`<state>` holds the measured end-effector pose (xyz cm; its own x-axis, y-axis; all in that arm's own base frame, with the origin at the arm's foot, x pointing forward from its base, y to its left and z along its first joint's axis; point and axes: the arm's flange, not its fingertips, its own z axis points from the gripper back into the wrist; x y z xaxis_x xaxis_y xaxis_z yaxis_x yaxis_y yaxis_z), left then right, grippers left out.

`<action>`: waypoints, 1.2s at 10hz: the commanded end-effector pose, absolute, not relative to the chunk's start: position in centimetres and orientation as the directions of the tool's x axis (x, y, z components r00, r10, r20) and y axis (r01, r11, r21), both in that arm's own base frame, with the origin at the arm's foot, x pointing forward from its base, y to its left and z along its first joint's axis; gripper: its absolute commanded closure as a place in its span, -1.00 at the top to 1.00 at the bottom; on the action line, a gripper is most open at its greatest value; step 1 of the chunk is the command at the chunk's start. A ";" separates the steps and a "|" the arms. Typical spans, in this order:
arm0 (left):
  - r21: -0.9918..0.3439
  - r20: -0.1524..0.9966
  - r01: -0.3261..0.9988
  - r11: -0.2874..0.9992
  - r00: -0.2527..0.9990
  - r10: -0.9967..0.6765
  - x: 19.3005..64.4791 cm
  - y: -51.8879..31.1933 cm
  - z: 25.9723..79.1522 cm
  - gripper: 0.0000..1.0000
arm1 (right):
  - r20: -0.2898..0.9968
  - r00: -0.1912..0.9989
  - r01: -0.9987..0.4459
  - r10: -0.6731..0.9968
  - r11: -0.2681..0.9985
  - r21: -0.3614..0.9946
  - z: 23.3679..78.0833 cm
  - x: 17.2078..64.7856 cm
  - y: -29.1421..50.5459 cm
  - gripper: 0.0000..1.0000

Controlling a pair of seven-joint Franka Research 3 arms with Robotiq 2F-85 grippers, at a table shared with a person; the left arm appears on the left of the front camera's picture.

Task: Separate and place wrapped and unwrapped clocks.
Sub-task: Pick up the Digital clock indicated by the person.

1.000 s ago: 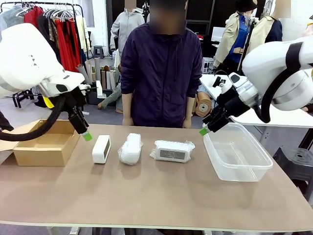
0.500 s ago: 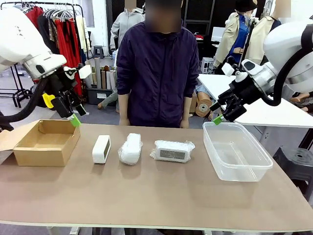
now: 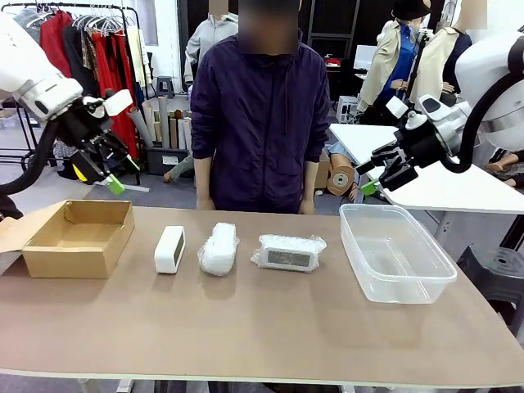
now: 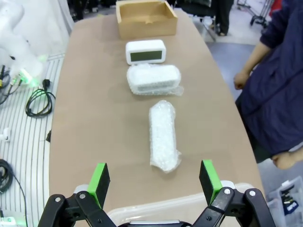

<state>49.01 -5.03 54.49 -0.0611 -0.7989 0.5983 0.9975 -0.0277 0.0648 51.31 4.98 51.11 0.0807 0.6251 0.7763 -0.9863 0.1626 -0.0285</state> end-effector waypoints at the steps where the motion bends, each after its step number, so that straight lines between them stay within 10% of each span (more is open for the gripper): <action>1: 0.073 0.651 0.997 -0.035 -0.074 -0.755 50.0 -3.9 54.5 1.00 | 0.808 0.036 -0.993 0.588 0.111 -0.036 50.9 52.5 4.1 1.00; 12: 0.070 0.682 0.996 0.047 -0.014 -0.731 51.2 -2.3 53.9 1.00 | 0.799 0.075 -0.992 0.597 0.128 -0.003 50.5 52.7 2.3 1.00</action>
